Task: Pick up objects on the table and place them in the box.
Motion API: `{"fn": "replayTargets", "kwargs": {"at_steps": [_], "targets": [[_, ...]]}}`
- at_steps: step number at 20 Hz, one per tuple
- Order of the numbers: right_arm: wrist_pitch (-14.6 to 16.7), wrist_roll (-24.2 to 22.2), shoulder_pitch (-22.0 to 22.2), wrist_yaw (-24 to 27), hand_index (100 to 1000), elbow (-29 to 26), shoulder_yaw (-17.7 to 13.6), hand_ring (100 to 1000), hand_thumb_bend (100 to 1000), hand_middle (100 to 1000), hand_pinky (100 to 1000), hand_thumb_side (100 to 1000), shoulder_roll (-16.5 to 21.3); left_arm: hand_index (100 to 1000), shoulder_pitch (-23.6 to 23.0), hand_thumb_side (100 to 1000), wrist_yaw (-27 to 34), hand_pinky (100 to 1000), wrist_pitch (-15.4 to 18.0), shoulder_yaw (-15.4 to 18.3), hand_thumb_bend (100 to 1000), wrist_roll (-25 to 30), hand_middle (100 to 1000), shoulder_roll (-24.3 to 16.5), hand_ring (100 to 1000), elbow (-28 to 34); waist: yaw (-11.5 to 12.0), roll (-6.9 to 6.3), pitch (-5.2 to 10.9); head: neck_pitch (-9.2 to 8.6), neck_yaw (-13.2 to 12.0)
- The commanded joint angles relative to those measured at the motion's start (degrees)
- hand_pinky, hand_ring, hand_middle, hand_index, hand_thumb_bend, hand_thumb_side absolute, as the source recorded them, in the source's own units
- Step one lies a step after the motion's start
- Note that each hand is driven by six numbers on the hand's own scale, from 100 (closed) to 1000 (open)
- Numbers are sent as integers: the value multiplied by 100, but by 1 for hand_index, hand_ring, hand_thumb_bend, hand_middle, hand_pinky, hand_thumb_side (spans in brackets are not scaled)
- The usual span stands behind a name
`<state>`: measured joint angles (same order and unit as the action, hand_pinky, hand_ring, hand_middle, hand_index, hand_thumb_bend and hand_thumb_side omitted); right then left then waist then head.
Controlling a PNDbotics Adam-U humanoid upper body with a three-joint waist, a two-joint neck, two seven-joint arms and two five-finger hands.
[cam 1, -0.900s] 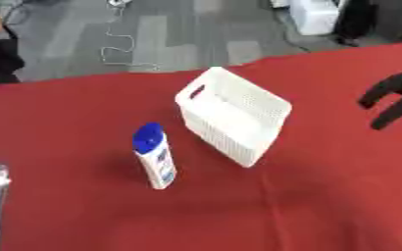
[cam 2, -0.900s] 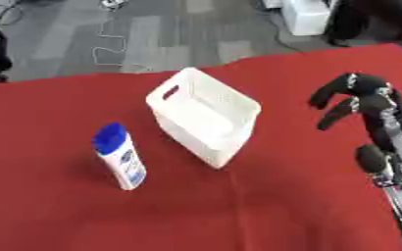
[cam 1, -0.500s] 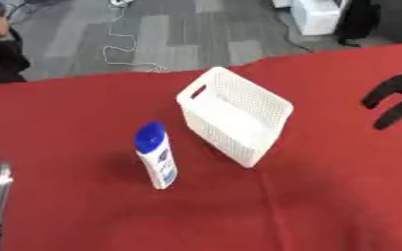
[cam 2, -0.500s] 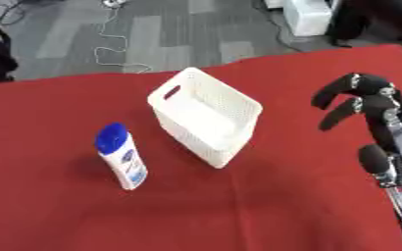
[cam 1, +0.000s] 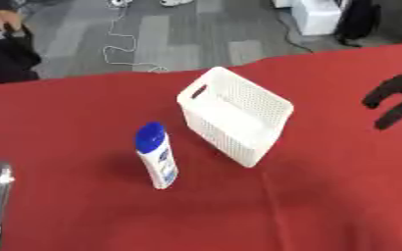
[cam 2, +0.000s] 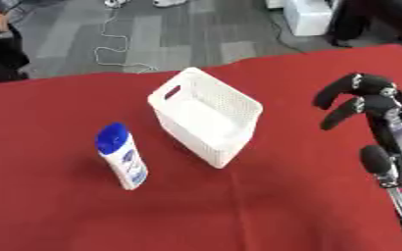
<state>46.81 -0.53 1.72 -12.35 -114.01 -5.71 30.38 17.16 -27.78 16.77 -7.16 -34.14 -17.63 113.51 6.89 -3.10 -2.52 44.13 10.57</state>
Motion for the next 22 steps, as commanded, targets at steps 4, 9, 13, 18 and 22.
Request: {"fn": "replayTargets", "kwargs": {"at_steps": [4,9,13,18,22], "targets": [[-37,53,-63,60,485,-58,-117,525,433,577,400,1000,150,777,151,1000,344,734,-65,-102,427,662,660,-360,645,108,1,5,40,-1,-96],[-21,91,-86,91,485,-58,-144,525,431,577,401,1000,198,779,287,1000,849,740,-164,-116,421,1292,669,-743,650,108,5,-8,38,-1,-96],[-25,96,-93,112,489,-58,-142,525,431,577,401,1000,201,776,378,1000,1013,741,-281,-85,425,1545,672,-888,653,108,3,-16,47,-1,-96],[-25,77,-114,184,491,-58,-131,525,429,577,401,1000,210,776,460,1000,837,748,-558,-79,423,1767,684,-976,662,108,-5,-28,62,-1,-109],[-37,44,-117,215,491,-58,-134,525,431,577,400,1000,213,768,502,1000,451,754,-967,-115,401,2169,689,-1053,666,93,-12,-38,60,-1,-108]]}}
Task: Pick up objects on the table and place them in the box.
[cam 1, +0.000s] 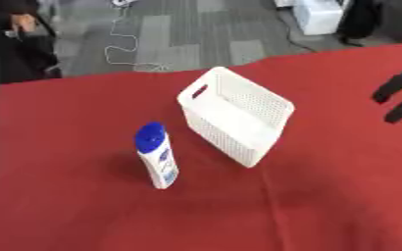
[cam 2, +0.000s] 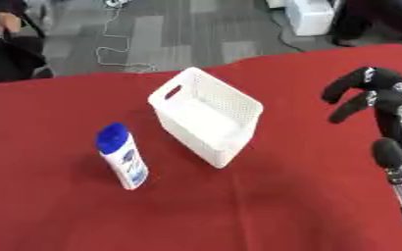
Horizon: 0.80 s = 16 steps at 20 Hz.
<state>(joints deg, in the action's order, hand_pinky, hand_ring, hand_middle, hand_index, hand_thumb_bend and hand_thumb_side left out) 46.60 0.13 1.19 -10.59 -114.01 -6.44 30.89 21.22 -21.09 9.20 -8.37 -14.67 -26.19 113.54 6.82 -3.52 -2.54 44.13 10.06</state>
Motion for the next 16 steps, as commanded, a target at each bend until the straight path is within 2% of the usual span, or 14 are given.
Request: {"fn": "replayTargets", "kwargs": {"at_steps": [1,3,5,16], "targets": [[-17,-30,-67,43,491,-58,-59,525,431,577,400,1000,163,767,104,1000,-331,757,-309,-15,385,362,695,-219,669,75,-9,1,60,-1,-59],[-17,-42,-71,53,491,-58,-57,525,431,577,400,1000,167,754,121,1000,-567,759,-477,-63,372,664,675,-254,668,8,-17,-4,59,-1,-59],[-18,-53,-77,64,491,-58,-54,525,432,577,400,1000,170,717,133,1000,-782,756,-587,-113,356,937,603,-270,651,-79,-28,-7,58,-1,-67],[-23,-134,-137,139,491,-58,-18,524,434,577,399,1000,182,747,144,1000,-1351,767,-670,-348,344,1569,623,-245,659,-471,-81,-23,41,-1,-84]]}}
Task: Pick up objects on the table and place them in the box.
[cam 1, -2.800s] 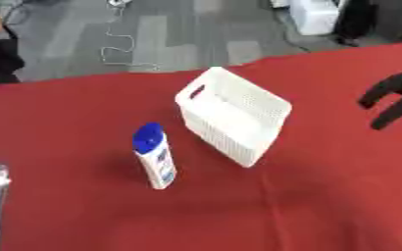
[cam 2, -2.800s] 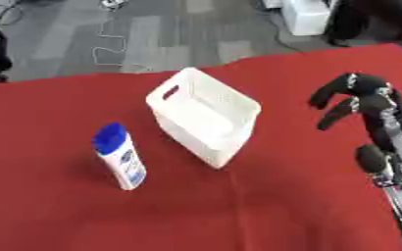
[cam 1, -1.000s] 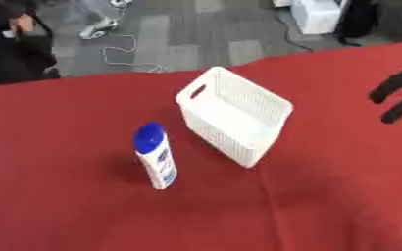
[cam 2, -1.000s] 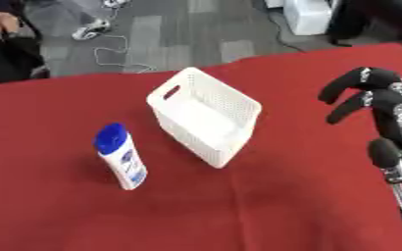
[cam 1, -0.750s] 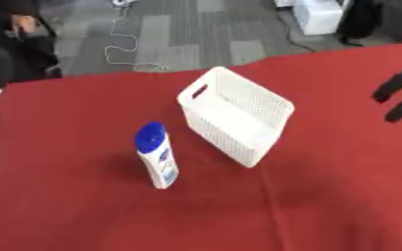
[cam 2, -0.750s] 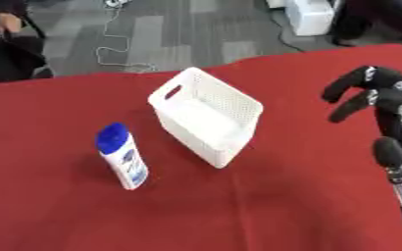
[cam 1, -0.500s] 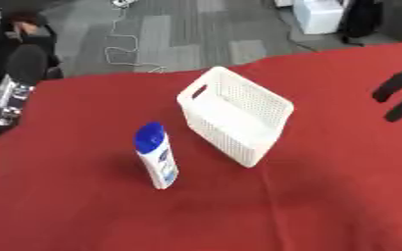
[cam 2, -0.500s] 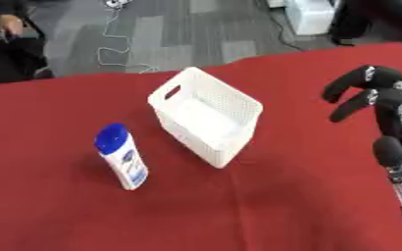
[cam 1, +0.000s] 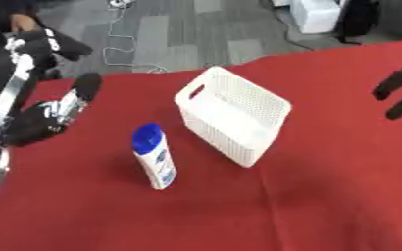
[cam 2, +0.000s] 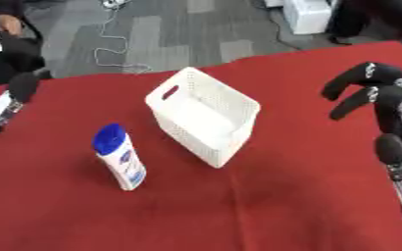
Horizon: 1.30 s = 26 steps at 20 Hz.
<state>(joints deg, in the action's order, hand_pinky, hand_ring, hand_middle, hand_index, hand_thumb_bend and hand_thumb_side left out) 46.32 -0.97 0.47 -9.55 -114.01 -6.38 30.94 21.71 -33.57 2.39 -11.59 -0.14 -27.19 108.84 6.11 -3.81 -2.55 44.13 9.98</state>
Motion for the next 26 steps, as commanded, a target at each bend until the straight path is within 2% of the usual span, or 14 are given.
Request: {"fn": "replayTargets", "kwargs": {"at_steps": [1,7,12,15,18,26], "targets": [[3,-29,-68,38,492,-58,-25,524,434,577,399,1000,177,752,95,1000,-117,767,16,-46,345,156,624,-142,660,-18,-12,5,40,-1,-76],[2,-52,-75,52,491,-58,-19,524,435,577,399,1000,179,755,85,1000,-136,777,125,-226,336,436,635,-154,671,-47,-24,4,36,-1,-88],[2,-65,-72,62,490,-58,-17,524,435,577,399,1000,184,756,84,1000,-175,778,441,-323,318,1091,646,-224,675,-21,-27,0,43,-1,-101],[0,-73,-65,59,489,-58,-18,524,437,577,399,1000,181,759,69,1000,-175,776,519,-297,313,1387,646,-246,674,-3,-23,1,41,-1,-99],[-3,-76,-62,50,489,-58,-21,524,437,577,399,1000,173,769,17,1000,-135,775,476,-275,318,1502,647,-225,671,-2,-19,5,34,-1,-101],[-6,-72,-58,30,488,-58,-20,524,438,577,399,1000,161,790,-211,1000,-150,784,213,-261,363,1364,663,-63,680,-75,-13,13,26,-1,-111]]}}
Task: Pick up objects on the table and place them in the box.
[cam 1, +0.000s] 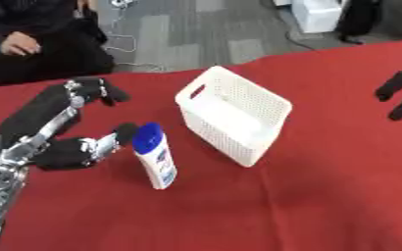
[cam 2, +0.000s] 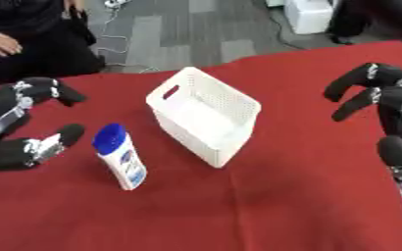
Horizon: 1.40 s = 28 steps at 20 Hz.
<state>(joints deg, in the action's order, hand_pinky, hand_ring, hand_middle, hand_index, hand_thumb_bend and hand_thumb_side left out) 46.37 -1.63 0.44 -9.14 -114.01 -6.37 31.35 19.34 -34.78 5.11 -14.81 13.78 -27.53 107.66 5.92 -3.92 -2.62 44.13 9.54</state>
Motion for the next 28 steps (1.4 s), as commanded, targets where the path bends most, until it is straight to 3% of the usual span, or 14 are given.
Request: {"fn": "replayTargets", "kwargs": {"at_steps": [1,5,12,28], "targets": [[-10,-7,-55,-12,488,-58,-20,524,438,577,399,1000,122,790,17,1000,-57,783,-74,52,361,-27,663,-20,679,45,6,24,35,-1,-70],[-10,-4,-48,-13,488,-58,-22,524,434,577,399,1000,126,808,-39,1000,-153,798,-303,58,408,-178,672,75,694,90,16,20,37,-1,-79],[-10,1,-41,-30,487,-58,-24,524,437,577,399,1000,132,842,-250,1000,-127,805,-978,-2,445,-944,693,518,699,58,37,15,34,-1,-133],[-8,8,-36,-40,485,-58,-23,524,436,577,399,1000,141,862,-486,1000,-405,813,-1182,-37,467,-1128,704,1181,707,-231,55,17,34,-1,-141]]}}
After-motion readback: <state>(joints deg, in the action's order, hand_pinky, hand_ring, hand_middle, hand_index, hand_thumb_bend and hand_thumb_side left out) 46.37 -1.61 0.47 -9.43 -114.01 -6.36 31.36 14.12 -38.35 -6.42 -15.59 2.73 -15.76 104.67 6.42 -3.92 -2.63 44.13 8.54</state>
